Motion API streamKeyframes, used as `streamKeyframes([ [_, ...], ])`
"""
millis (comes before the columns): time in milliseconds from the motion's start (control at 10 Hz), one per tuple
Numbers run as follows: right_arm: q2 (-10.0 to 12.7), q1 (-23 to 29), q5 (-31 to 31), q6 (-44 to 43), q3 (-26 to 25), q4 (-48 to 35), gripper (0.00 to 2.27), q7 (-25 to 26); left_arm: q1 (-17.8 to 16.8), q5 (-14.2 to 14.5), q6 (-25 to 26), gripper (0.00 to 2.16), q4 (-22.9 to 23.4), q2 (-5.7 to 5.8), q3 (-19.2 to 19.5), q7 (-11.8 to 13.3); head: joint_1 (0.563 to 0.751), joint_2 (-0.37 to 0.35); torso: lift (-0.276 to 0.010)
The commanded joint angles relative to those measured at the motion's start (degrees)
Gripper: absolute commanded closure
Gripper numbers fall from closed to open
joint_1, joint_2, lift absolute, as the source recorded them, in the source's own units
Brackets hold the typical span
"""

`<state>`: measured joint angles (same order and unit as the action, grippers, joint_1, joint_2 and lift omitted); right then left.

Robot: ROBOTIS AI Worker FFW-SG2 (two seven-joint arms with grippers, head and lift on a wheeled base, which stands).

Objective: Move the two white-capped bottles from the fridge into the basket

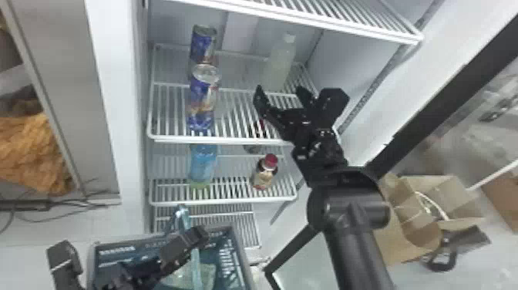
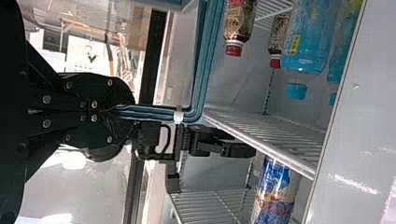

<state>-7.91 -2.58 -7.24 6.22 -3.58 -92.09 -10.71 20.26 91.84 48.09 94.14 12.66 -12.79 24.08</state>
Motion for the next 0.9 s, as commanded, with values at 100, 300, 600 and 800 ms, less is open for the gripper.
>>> streamKeyframes([
  [100,0.00,-3.61,1.42,-2.57,0.61,4.41,0.05,1.57,-0.16,0.02,0.00,1.18,0.00,0.00,-0.12,0.00,0.695,-0.350,0.000],
  [300,0.00,-5.86,1.87,-4.11,1.64,7.36,0.05,3.06,-0.02,0.13,0.00,1.18,0.00,0.00,0.00,0.00,0.695,-0.350,0.000],
  [600,0.00,-9.38,2.10,-5.94,2.43,12.29,0.05,4.47,-0.16,0.02,0.00,1.18,0.00,0.00,-0.12,0.00,0.695,-0.342,0.000],
  [800,-0.08,-11.35,2.22,-7.35,2.78,15.10,0.05,5.53,-0.30,0.02,0.00,1.18,0.00,0.00,-0.12,0.00,0.695,-0.342,0.000],
])
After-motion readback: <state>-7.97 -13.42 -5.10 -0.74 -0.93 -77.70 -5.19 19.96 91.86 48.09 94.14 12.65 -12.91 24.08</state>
